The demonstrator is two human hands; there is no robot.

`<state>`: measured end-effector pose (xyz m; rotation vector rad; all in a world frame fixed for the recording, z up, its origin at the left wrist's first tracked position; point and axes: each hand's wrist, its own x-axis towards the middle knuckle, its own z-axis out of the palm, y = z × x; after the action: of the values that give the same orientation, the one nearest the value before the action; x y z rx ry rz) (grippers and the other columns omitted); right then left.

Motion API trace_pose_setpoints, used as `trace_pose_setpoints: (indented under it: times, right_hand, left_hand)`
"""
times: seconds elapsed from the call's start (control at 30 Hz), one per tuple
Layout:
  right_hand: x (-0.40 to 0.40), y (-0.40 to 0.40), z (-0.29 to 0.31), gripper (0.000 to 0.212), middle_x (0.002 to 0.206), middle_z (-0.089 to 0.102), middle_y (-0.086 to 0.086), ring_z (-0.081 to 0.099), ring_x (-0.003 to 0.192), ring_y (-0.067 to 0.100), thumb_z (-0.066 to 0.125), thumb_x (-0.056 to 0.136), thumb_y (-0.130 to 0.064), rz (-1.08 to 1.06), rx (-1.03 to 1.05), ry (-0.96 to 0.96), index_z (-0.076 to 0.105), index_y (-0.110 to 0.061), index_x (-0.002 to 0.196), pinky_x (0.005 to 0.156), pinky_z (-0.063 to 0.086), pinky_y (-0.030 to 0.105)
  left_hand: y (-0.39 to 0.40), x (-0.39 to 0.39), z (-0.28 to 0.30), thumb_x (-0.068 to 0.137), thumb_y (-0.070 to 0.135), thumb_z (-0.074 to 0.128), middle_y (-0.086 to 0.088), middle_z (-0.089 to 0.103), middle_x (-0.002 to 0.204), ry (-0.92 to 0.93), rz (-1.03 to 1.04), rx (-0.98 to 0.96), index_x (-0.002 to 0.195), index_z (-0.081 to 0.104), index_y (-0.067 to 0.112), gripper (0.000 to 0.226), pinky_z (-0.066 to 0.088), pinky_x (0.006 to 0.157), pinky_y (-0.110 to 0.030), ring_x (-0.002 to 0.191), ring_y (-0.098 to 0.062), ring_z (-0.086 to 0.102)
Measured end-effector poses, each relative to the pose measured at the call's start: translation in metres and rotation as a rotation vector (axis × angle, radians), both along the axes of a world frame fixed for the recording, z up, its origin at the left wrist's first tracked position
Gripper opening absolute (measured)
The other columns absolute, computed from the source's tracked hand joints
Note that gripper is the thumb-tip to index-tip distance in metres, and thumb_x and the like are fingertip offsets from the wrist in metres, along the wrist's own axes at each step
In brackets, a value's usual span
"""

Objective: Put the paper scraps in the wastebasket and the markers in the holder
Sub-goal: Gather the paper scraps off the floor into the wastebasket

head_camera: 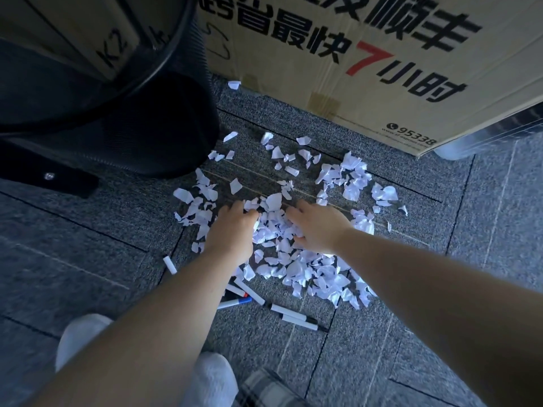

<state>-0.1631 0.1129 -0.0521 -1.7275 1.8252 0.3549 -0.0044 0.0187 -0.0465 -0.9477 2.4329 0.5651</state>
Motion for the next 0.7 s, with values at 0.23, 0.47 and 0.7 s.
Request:
trace_pose_setpoints:
  times: [0.23, 0.47, 0.7]
  right_hand:
    - [-0.011, -0.023, 0.025, 0.025, 0.088, 0.050, 0.000, 0.058, 0.079, 0.021, 0.049, 0.086, -0.008, -0.153, -0.047, -0.039, 0.050, -0.015, 0.110, 0.059, 0.054, 0.032]
    - [-0.032, -0.056, 0.108, 0.010, 0.084, 0.047, -0.004, 0.060, 0.084, 0.024, 0.052, 0.087, -0.010, -0.284, -0.177, -0.078, 0.046, -0.018, 0.090, 0.060, 0.048, 0.033]
    - [-0.037, -0.077, 0.201, 0.013, 0.081, 0.045, 0.002, 0.048, 0.075, 0.025, 0.050, 0.083, -0.010, -0.380, -0.351, -0.066, 0.048, -0.012, 0.095, 0.061, 0.038, 0.030]
  left_hand:
    - [-0.028, -0.009, 0.038, 0.077, -0.006, 0.052, -0.005, 0.038, 0.087, 0.051, -0.031, -0.023, 0.087, 0.051, 0.004, 0.014, 0.029, 0.052, -0.031, 0.075, -0.021, 0.039]
    - [-0.042, -0.036, 0.117, 0.077, -0.004, 0.052, -0.006, 0.042, 0.092, 0.152, -0.028, -0.038, 0.077, 0.039, 0.010, 0.019, 0.027, 0.053, -0.032, 0.075, -0.023, 0.042]
    - [-0.049, -0.051, 0.214, 0.079, 0.001, 0.052, -0.009, 0.044, 0.095, 0.293, -0.034, -0.128, 0.077, 0.036, 0.012, 0.020, 0.035, 0.061, -0.036, 0.085, -0.030, 0.048]
